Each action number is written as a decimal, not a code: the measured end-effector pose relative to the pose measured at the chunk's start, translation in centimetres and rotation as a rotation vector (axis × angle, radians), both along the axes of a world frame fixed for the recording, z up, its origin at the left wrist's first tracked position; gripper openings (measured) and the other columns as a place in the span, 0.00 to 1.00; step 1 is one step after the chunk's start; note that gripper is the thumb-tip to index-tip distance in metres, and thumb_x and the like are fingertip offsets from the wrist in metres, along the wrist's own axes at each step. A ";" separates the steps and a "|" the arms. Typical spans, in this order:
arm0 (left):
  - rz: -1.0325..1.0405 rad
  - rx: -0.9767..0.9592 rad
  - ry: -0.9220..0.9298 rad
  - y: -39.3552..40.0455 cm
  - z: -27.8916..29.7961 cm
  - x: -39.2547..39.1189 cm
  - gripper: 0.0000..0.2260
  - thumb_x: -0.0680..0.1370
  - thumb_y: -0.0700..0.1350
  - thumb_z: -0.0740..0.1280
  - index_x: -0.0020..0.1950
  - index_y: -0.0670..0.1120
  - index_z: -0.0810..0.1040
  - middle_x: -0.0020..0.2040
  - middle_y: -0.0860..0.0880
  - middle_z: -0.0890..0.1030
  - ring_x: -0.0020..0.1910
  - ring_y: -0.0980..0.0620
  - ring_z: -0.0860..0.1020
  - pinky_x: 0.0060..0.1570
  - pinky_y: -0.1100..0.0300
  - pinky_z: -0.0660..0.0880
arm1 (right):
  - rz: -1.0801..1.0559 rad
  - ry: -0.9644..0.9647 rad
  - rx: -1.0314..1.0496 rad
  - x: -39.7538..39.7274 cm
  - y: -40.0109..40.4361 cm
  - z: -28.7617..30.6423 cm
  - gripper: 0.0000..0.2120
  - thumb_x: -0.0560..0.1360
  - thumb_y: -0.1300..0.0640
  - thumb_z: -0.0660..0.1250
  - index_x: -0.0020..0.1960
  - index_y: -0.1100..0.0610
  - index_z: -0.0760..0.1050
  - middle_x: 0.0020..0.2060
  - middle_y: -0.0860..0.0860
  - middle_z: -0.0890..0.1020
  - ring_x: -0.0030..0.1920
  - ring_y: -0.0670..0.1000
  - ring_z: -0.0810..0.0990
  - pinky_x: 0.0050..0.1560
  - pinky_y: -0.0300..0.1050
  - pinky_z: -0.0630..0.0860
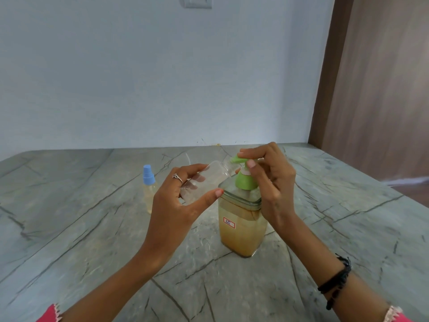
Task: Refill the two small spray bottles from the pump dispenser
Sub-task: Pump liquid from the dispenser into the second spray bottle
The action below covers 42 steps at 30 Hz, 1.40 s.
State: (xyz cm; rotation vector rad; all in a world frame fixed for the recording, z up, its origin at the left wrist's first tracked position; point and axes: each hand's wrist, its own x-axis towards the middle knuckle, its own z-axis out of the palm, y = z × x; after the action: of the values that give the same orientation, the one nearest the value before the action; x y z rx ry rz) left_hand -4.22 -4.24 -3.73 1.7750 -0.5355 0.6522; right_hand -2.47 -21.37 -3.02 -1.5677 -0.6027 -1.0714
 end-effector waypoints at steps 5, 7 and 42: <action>-0.002 0.016 -0.016 0.1 0.1 0.0 0.20 0.63 0.62 0.70 0.53 0.64 0.74 0.48 0.57 0.79 0.49 0.57 0.78 0.46 0.71 0.74 | 0.021 0.041 -0.029 -0.1 -0.2 -0.2 0.08 0.74 0.55 0.61 0.51 0.45 0.76 0.49 0.43 0.80 0.41 0.50 0.81 0.40 0.46 0.77; -0.004 0.010 -0.007 0.2 0.1 0.1 0.19 0.63 0.63 0.69 0.52 0.66 0.74 0.48 0.58 0.79 0.49 0.56 0.78 0.48 0.68 0.75 | 0.035 0.071 -0.044 -0.1 -0.2 -0.3 0.11 0.74 0.56 0.62 0.54 0.44 0.74 0.54 0.39 0.79 0.43 0.50 0.81 0.42 0.44 0.78; 0.013 0.016 0.004 0.2 0.1 -0.1 0.21 0.62 0.62 0.71 0.53 0.63 0.74 0.48 0.63 0.78 0.49 0.59 0.78 0.45 0.70 0.75 | 0.345 0.309 0.078 -1.1 -0.3 0.4 0.16 0.69 0.64 0.70 0.53 0.50 0.74 0.39 0.52 0.84 0.41 0.50 0.84 0.43 0.41 0.80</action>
State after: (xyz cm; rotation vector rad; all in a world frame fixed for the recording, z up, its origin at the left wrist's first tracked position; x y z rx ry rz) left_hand -4.31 -4.00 -3.60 1.7953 -0.5282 0.6551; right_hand -3.60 -21.69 -2.63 -1.4580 -0.5838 -0.5738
